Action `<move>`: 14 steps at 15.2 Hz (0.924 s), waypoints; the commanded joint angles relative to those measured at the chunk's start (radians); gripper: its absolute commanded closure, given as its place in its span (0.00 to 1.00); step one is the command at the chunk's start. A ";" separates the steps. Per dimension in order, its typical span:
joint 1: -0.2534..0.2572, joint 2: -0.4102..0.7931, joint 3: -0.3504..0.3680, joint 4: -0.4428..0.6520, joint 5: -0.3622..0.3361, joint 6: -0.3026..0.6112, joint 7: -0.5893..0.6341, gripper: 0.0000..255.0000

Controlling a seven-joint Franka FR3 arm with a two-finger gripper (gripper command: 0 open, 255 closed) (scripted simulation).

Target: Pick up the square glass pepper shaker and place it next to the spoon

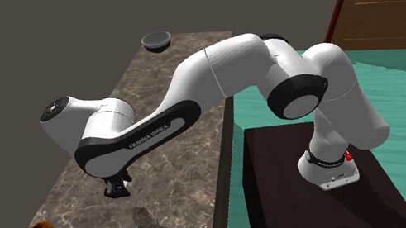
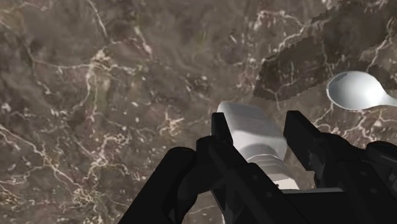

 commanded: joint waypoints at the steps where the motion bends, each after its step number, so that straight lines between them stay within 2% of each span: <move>1: 0.001 0.003 0.001 -0.023 0.001 0.026 -0.002 1.00; 4: 0.002 0.010 0.002 -0.043 0.003 0.053 -0.004 1.00; 11: 0.002 0.010 0.002 -0.043 0.003 0.053 -0.004 1.00; 12: 0.002 0.010 0.002 -0.043 0.003 0.053 -0.004 0.00; 14: 0.002 0.010 0.002 -0.043 0.003 0.053 -0.004 0.00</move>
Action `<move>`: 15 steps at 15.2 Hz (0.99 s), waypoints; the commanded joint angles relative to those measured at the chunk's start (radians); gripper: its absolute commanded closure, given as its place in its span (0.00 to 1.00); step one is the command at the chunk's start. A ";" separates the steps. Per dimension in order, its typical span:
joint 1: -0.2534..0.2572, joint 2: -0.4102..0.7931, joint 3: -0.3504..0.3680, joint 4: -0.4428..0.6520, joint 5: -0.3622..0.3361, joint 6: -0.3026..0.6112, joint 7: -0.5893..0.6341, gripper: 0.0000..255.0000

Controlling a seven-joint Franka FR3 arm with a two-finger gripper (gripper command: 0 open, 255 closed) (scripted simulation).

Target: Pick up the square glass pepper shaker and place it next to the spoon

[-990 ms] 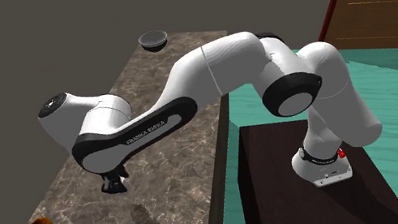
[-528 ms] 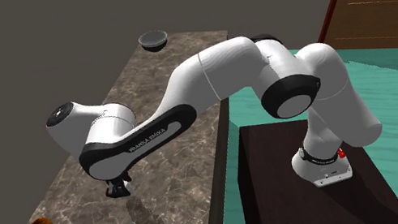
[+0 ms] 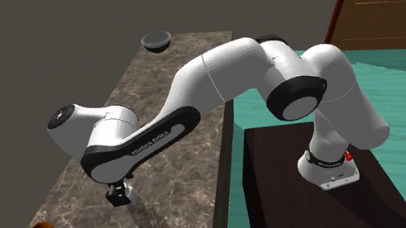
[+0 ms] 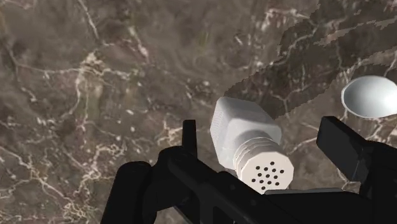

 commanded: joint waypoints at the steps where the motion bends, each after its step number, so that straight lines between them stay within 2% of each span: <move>1: 0.000 0.000 0.000 0.000 0.000 0.000 0.000 0.00; 3: 0.000 0.000 0.000 0.000 0.000 0.000 0.000 0.00; 7: -0.010 -0.003 -0.003 0.124 -0.004 -0.126 0.006 0.00; 15: -0.010 -0.002 -0.003 0.124 -0.004 -0.126 0.006 0.00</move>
